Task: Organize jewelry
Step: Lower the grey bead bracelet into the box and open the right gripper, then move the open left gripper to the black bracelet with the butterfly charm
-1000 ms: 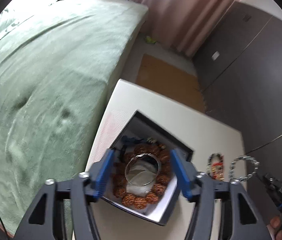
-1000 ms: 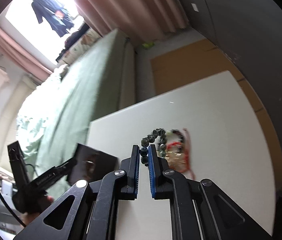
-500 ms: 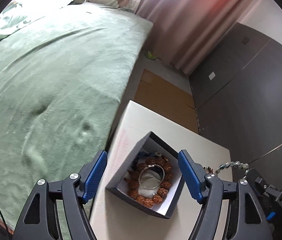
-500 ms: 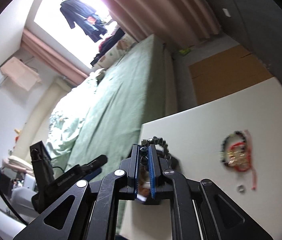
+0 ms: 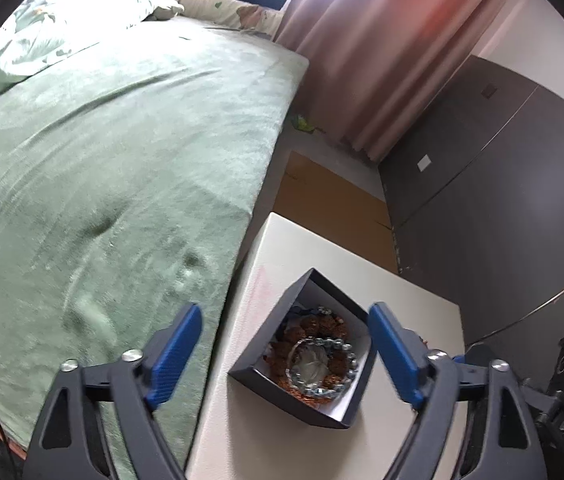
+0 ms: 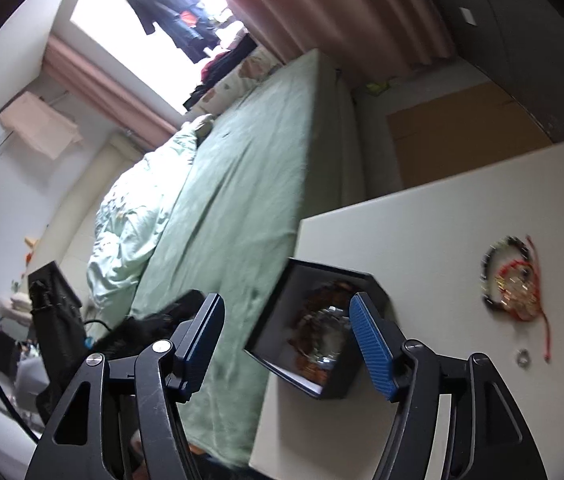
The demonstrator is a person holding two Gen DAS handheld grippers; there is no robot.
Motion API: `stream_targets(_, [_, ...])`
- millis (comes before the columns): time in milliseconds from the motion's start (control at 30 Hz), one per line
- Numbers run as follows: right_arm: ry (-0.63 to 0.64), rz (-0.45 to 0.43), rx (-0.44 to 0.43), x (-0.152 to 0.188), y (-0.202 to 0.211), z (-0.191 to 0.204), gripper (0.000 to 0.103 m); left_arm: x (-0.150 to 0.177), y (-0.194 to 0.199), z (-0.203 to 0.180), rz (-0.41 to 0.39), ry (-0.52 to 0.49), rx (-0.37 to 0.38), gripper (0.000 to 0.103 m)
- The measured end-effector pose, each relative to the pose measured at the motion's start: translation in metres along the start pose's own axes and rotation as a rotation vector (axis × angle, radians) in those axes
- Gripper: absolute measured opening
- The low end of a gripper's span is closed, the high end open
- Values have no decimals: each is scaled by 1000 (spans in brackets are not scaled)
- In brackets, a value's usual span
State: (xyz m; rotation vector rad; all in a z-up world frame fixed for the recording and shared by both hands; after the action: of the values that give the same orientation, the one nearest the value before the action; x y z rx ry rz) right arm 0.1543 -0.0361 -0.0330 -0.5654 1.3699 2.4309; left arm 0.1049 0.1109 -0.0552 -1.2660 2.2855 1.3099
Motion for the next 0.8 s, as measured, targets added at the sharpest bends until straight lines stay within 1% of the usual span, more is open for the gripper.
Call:
stream_targets(133, [-54,-13,59,0,13,-27,66,6,3,-15,-9,-35,12,93])
stream_targets(233, [-97,-40,95,0,27,-48,66,12,2,-29,-3,-65,14,94])
stream_targets(400, [-99,-72,147,-4,51,-67,66,21,5,-51,-19,-117,-5,96])
stream_targets(433, [-102,-77,155,-5,55,-71,69,23,5,-56,-19,-127,-7,96])
stream_targets(467, [-108,-81,168,-6,60,-76,76,25,4,-60,-16,-136,-8,96])
stream_targets(500, [-116,-83,181,-6,63,-81,81,28,1,-66,-6,-148,-11,96])
stream_targets(533, [-123,-83,188,-6,66,-86,90,31,-1,-69,0,-156,-9,99])
stream_targets(567, [-131,-85,199,-6,69,-92,95,34,-3,-74,4,-167,-5,102])
stream_targets(633, [-138,-87,218,-5,74,-101,98,39,-6,-82,1,-189,-6,103])
stream_targets(667, [-145,-86,230,-5,76,-108,102,41,-7,-86,2,-203,-6,103])
stream_targets(800, [-175,-99,253,-8,88,-127,103,46,-13,-102,6,-248,2,103])
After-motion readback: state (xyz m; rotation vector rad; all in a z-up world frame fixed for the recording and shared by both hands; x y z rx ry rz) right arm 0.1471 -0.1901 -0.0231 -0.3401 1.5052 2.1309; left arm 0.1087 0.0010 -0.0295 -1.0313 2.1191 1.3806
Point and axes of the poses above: each gripper's, at about its wrist camera, not at the fingertips, and y roughly against the way its jaws point, z to its left, x to its underside, the point moved 6 cm from there along -y, roughly the way its jaws point, and after that the axes turned 12 degrees about x, right-handed, at the moved point
